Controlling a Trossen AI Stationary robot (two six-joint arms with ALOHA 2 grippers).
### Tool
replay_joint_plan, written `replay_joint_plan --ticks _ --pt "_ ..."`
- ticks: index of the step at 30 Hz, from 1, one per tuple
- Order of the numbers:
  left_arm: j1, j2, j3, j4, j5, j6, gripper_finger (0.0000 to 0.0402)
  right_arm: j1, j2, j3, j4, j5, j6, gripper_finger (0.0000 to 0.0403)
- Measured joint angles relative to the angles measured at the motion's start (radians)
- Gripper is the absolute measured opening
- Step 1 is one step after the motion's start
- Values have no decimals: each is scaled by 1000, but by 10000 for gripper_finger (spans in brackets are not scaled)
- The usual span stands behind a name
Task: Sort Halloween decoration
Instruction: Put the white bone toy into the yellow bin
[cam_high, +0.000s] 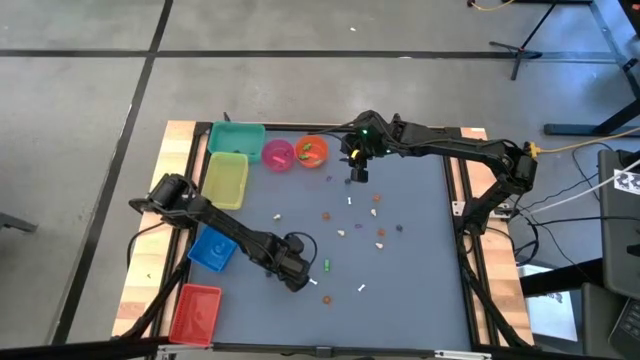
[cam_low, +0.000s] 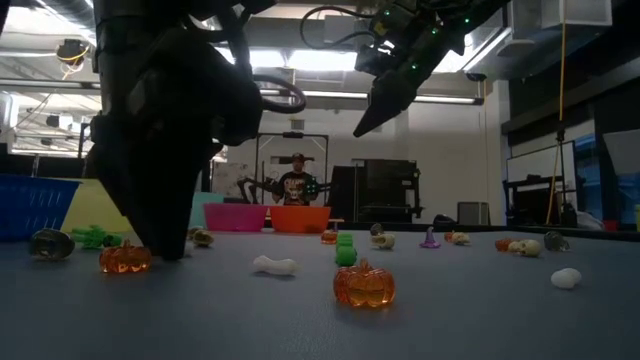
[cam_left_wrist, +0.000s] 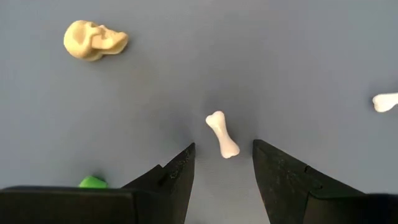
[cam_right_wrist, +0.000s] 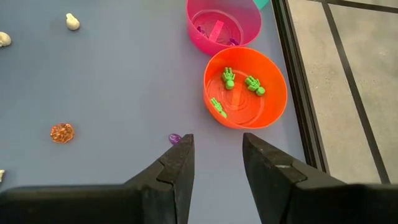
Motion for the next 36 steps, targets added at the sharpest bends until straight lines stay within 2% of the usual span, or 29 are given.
replay_joint_plan --ticks 6,18,36 --pt "0 0 -1 1 3 -21 145 0 0 0 0 0 0 135" --pt "1 1 -2 10 17 -21 87 0 0 0 0 0 0 135" --pt "1 3 -3 12 29 -21 28 0 0 -1 0 0 0 135"
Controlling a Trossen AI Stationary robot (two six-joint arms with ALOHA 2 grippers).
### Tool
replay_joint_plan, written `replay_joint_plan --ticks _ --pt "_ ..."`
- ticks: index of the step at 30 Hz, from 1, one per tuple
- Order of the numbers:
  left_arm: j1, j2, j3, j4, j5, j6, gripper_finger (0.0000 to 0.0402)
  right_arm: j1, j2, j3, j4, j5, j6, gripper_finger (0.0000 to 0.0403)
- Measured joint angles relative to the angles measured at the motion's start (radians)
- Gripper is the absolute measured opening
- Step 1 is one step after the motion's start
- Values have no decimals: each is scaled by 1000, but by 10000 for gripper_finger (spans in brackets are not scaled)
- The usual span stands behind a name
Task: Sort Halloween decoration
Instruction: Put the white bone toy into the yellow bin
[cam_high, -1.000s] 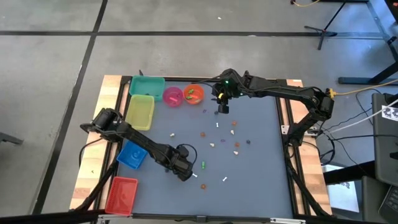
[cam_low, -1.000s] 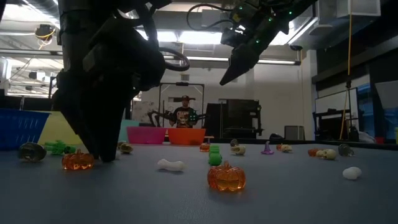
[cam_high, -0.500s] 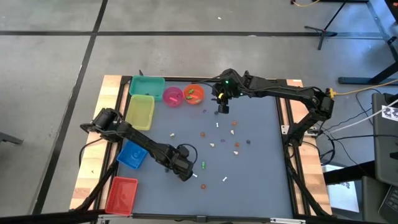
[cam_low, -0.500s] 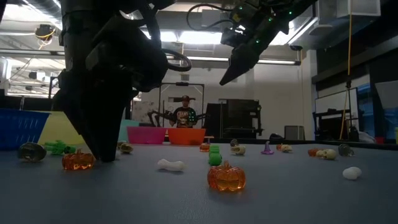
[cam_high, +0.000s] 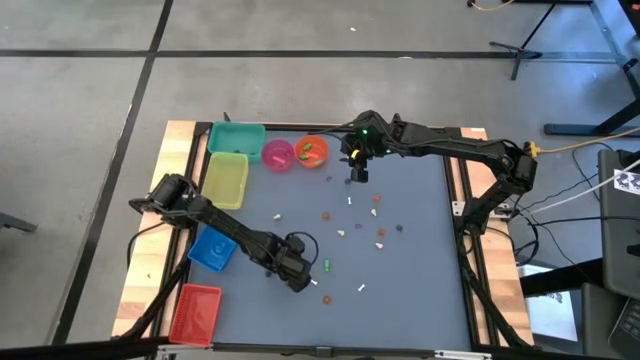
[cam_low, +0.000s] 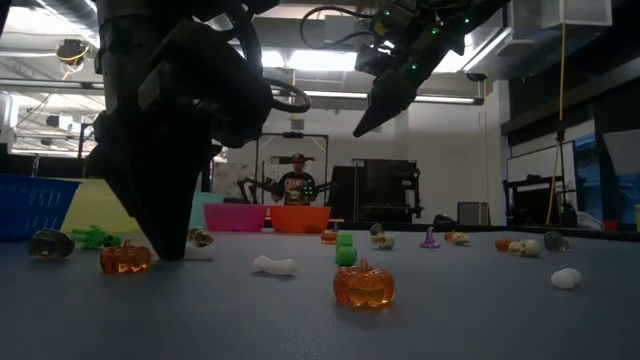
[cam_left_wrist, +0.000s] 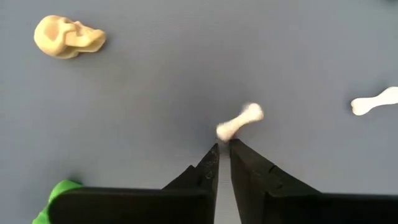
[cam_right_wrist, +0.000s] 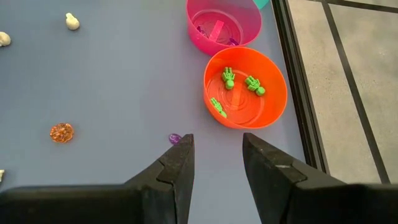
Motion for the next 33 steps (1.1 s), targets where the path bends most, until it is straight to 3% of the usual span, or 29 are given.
replay_joint_plan --ticks 11,15,24,33 --pt "0 0 0 13 0 7 1 0 0 0 0 0 0 135" --pt "0 0 0 13 6 113 2 0 0 0 0 0 0 135" --pt "35 -22 -3 -2 34 170 55 0 0 0 0 0 0 135" --pt "75 -30 -5 0 164 233 78 0 0 0 0 0 0 135"
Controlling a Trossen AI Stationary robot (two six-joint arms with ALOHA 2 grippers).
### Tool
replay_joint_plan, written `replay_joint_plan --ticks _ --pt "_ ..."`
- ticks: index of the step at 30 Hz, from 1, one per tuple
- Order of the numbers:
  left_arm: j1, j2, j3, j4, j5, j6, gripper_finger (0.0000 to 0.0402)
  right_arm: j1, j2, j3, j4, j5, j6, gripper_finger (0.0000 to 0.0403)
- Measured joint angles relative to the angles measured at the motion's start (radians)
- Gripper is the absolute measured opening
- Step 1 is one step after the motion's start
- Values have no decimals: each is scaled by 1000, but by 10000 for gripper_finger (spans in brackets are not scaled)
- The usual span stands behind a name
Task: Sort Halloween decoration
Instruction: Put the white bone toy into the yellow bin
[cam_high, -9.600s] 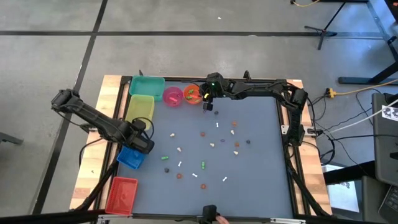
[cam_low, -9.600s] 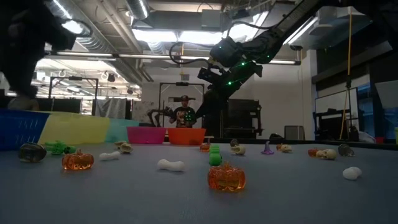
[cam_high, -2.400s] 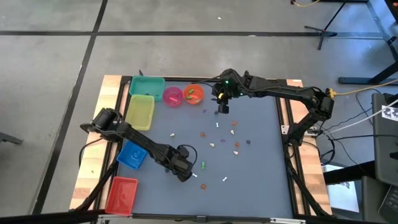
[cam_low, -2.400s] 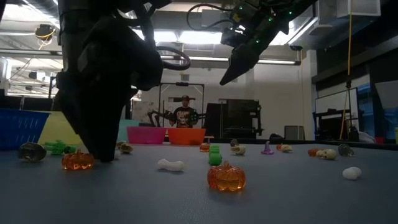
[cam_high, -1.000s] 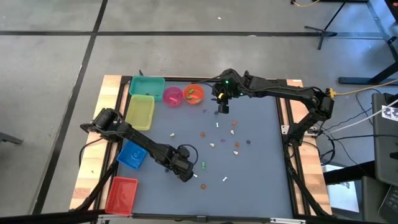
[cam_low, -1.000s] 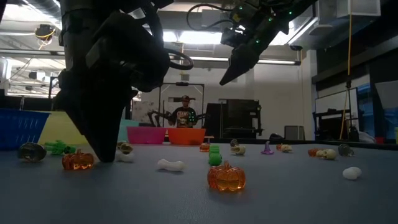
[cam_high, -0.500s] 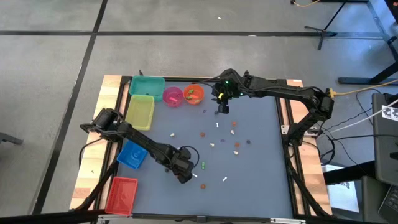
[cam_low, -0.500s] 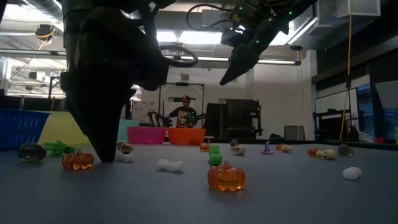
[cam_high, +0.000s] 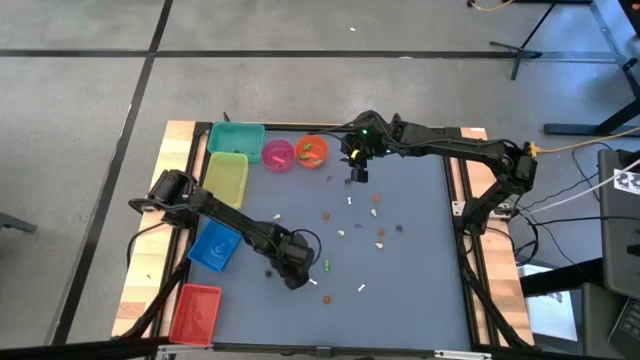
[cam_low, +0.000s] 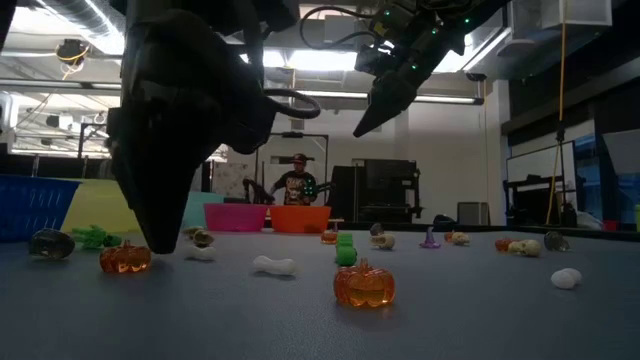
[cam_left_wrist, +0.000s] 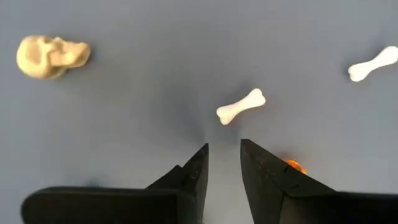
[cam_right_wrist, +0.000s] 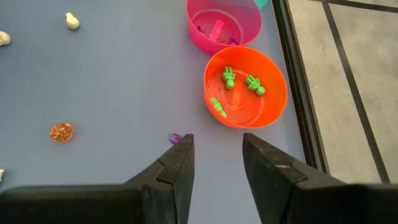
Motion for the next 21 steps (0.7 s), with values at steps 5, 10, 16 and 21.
replay_joint_plan --ticks 5,10,16,21 --pt "5 -7 2 4 15 16 76 0 0 0 0 0 0 135" --pt "5 -15 3 12 10 36 75 0 0 0 0 0 0 135" --pt "2 -25 3 14 -69 113 75 0 0 0 0 0 0 135" --pt "3 -27 3 19 -94 217 75 0 0 0 0 0 0 135"
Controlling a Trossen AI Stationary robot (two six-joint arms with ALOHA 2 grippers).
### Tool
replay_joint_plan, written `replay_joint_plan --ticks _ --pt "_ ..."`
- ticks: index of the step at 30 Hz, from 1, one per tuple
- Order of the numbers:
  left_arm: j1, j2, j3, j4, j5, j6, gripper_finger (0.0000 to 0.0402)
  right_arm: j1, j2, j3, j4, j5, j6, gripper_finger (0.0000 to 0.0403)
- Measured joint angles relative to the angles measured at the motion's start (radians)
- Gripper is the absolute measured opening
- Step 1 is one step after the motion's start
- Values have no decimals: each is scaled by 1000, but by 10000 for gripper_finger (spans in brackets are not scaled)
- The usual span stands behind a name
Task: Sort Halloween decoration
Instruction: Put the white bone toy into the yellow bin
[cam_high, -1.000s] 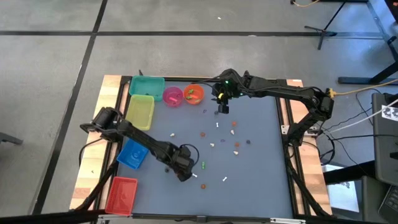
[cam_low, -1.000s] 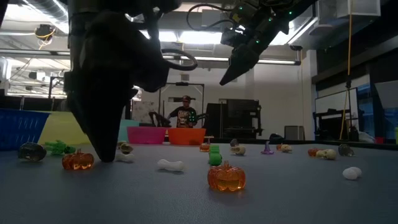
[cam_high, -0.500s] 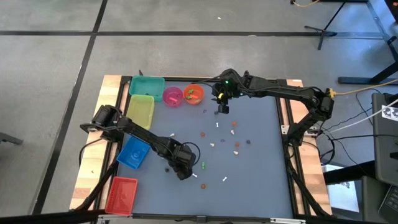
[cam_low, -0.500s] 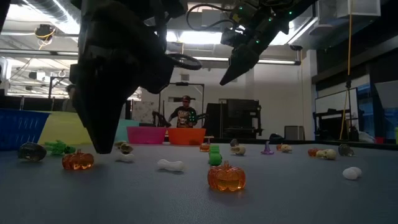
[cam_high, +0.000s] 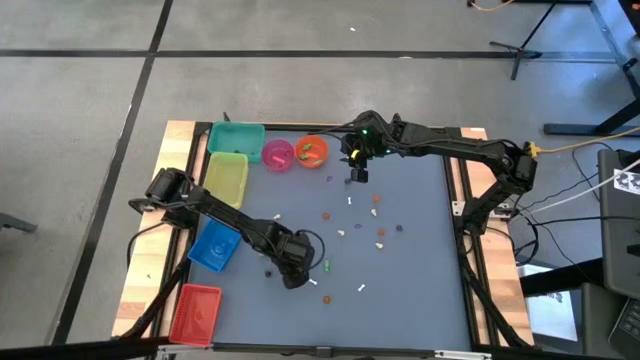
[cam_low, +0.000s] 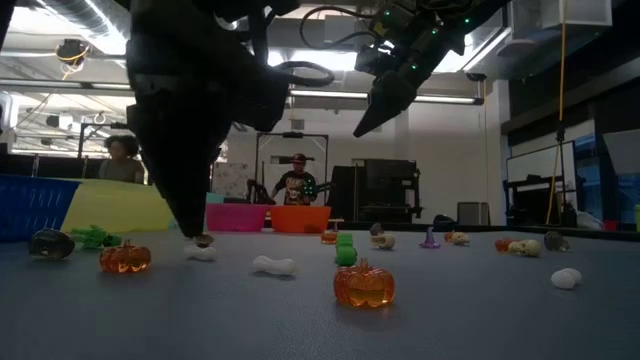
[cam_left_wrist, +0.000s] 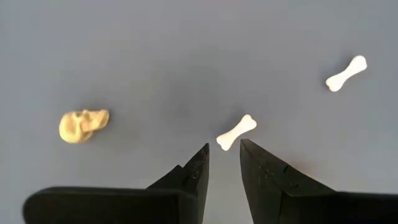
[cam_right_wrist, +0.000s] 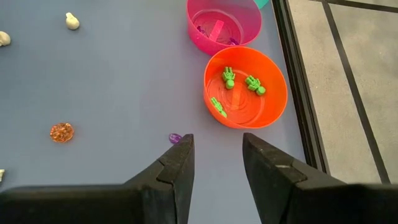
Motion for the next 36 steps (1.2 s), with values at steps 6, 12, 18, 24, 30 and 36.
replay_joint_plan --ticks 6,12,18,24,30,36 --pt "0 0 0 1 -9 119 75 0 0 0 0 0 0 135" --pt "-10 0 1 29 -32 352 75 0 0 0 0 0 0 135" --pt "-24 0 1 37 -30 524 75 0 0 0 0 0 0 135" --pt "-29 5 0 42 -28 550 75 0 0 0 0 0 0 135" --pt "-29 8 -47 100 -29 545 75 0 0 0 0 0 0 135" --pt "-25 8 -67 141 -28 544 75 0 0 0 0 0 0 135"
